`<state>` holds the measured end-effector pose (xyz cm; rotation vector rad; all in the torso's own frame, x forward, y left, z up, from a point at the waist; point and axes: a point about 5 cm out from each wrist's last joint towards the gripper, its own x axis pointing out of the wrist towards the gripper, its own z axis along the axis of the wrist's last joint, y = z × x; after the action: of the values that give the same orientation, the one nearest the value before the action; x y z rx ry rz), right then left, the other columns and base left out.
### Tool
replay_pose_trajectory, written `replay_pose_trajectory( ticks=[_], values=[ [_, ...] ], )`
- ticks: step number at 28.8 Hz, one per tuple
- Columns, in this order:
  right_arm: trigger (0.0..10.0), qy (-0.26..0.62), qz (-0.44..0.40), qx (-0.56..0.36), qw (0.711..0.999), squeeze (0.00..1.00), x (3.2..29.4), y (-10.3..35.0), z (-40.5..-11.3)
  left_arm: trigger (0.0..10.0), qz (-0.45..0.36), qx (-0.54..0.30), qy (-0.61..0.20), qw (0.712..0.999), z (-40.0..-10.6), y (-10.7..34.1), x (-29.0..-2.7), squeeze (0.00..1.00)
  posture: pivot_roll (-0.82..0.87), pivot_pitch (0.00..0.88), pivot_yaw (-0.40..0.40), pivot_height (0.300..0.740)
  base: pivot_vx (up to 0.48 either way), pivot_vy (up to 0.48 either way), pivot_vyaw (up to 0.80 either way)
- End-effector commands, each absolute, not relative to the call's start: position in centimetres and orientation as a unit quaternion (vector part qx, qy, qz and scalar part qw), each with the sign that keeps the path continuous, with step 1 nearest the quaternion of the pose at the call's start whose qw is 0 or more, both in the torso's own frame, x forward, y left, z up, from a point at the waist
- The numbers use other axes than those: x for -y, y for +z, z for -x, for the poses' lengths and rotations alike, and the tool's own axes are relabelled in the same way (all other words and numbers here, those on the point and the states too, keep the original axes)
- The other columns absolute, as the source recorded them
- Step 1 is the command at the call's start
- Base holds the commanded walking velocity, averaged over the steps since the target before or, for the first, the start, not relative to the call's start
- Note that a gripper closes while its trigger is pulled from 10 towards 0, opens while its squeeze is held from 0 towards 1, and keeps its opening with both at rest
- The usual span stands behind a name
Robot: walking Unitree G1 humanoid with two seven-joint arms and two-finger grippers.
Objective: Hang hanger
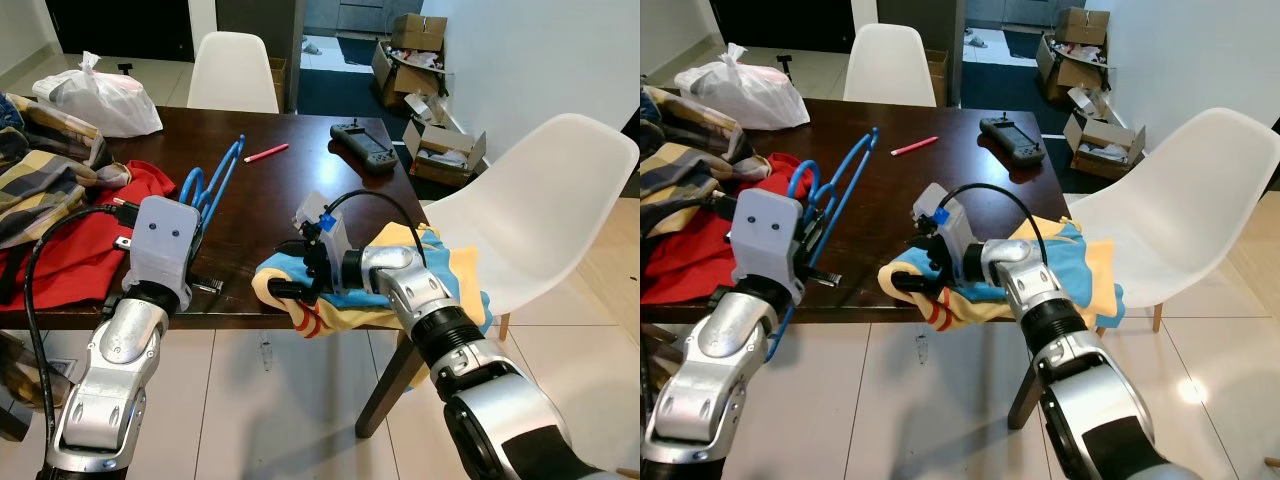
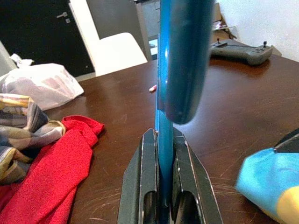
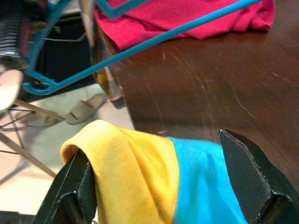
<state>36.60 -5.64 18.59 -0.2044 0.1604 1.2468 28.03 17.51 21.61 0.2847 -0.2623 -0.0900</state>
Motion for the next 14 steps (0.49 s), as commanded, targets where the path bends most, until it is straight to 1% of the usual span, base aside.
replay_pose_trajectory(
  ticks=[1, 2, 3, 4, 5, 6, 7, 8, 9, 14],
  values=[
    [10.0, 0.621, 0.027, -0.029, 0.782, 0.00, 6.1, 20.3, -35.9, 10.0, -0.154, 0.130, -0.048, 0.978, -27.8, 21.7, -17.4, 0.00, 0.12, 0.080, -0.097, 0.740, 0.000, 0.000, 0.00],
    [10.0, 0.621, 0.027, -0.029, 0.782, 0.00, 6.1, 20.3, -35.9, 10.0, -0.154, 0.130, -0.048, 0.978, -27.8, 21.7, -17.4, 0.00, 0.12, 0.080, -0.097, 0.740, 0.000, 0.000, 0.00],
    [10.0, 0.620, -0.008, 0.000, 0.784, 0.00, 6.3, 21.4, -35.9, 10.0, -0.154, 0.129, -0.048, 0.978, -27.8, 21.7, -17.4, 0.00, 0.12, 0.080, -0.097, 0.740, 0.000, 0.000, 0.00],
    [10.0, 0.620, -0.008, 0.000, 0.784, 0.00, 6.3, 21.4, -35.9, 10.0, -0.154, 0.129, -0.048, 0.978, -27.8, 21.7, -17.4, 0.00, 0.12, 0.080, -0.097, 0.740, 0.000, 0.000, 0.00],
    [10.0, 0.608, -0.033, 0.021, 0.793, 0.00, 6.5, 22.2, -36.2, 10.0, -0.154, 0.129, -0.049, 0.978, -27.8, 21.7, -17.4, 0.00, 0.12, 0.085, -0.097, 0.740, 0.000, 0.000, 0.00],
    [10.0, 0.608, -0.033, 0.021, 0.793, 0.00, 6.5, 22.2, -36.2, 10.0, -0.154, 0.129, -0.049, 0.978, -27.8, 21.7, -17.4, 0.00, 0.12, 0.085, -0.097, 0.740, 0.000, 0.000, 0.00],
    [10.0, 0.593, -0.041, 0.031, 0.804, 0.00, 6.6, 22.5, -36.5, 10.0, -0.154, 0.129, -0.049, 0.978, -27.8, 21.7, -17.4, 0.00, 0.12, 0.085, -0.095, 0.740, 0.000, 0.000, 0.00],
    [10.0, 0.583, -0.040, 0.032, 0.811, 0.00, 6.7, 22.6, -36.7, 10.0, -0.154, 0.129, -0.049, 0.978, -27.8, 21.7, -17.4, 0.00, 0.12, 0.085, -0.095, 0.740, 0.000, 0.000, 0.00],
    [10.0, 0.560, -0.021, 0.027, 0.828, 0.00, 6.7, 22.2, -37.1, 10.0, -0.154, 0.128, -0.049, 0.978, -27.8, 21.7, -17.4, 0.00, 0.12, 0.085, -0.095, 0.740, 0.000, 0.000, 0.00],
    [10.0, 0.552, -0.011, 0.014, 0.833, 0.00, 6.7, 21.7, -37.2, 10.0, -0.154, 0.128, -0.049, 0.979, -27.8, 21.6, -17.4, 0.00, 0.12, 0.085, -0.095, 0.740, 0.000, 0.000, 0.00]
  ],
)
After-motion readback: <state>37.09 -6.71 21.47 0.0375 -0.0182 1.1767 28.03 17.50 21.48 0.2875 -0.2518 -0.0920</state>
